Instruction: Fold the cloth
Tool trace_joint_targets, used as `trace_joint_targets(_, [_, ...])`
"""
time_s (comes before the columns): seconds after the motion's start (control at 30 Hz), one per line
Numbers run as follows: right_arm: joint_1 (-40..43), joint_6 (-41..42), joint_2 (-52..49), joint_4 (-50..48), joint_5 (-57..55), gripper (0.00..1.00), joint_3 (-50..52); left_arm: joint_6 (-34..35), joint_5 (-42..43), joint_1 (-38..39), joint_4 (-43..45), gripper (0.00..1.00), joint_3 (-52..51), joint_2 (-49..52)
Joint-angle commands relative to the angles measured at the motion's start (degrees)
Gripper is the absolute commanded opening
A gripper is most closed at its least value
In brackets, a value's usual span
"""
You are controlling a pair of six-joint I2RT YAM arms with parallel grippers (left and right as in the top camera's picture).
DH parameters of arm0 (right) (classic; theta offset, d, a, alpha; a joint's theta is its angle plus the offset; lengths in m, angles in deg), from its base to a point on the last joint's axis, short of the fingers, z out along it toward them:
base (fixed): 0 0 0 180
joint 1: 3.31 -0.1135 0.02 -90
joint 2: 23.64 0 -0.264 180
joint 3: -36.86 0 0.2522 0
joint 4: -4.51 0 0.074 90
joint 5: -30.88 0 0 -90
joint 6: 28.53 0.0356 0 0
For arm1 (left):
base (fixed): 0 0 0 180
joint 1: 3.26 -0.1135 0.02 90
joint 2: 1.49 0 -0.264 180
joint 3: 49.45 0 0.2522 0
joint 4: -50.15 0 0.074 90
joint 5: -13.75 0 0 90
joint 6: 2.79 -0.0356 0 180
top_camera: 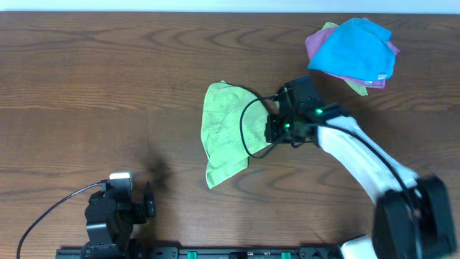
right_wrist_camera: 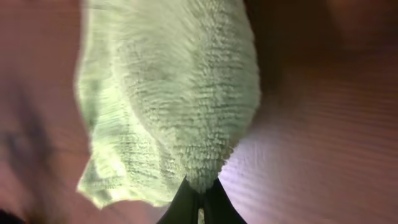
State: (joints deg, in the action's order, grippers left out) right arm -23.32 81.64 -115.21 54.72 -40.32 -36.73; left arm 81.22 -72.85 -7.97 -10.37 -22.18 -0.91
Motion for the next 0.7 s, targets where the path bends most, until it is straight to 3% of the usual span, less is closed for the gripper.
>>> trace_joint_targets(0.0, [0.11, -3.65, 6.08, 2.34, -2.45, 0.01, -0.09, -0.17, -0.83, 0.24, -2.62, 0.95, -2.12, -0.37])
trace_joint_targets(0.3, [0.11, -4.63, 18.25, 3.96, -5.95, 0.01, -0.11, -0.17, -0.83, 0.24, -2.64, 0.96, -2.12, -0.37])
trace_joint_targets(0.67, [0.07, -6.10, 19.04, -4.22, -3.80, 0.01, -0.33, -1.27, -1.05, 0.24, -2.62, 0.95, -2.12, -0.37])
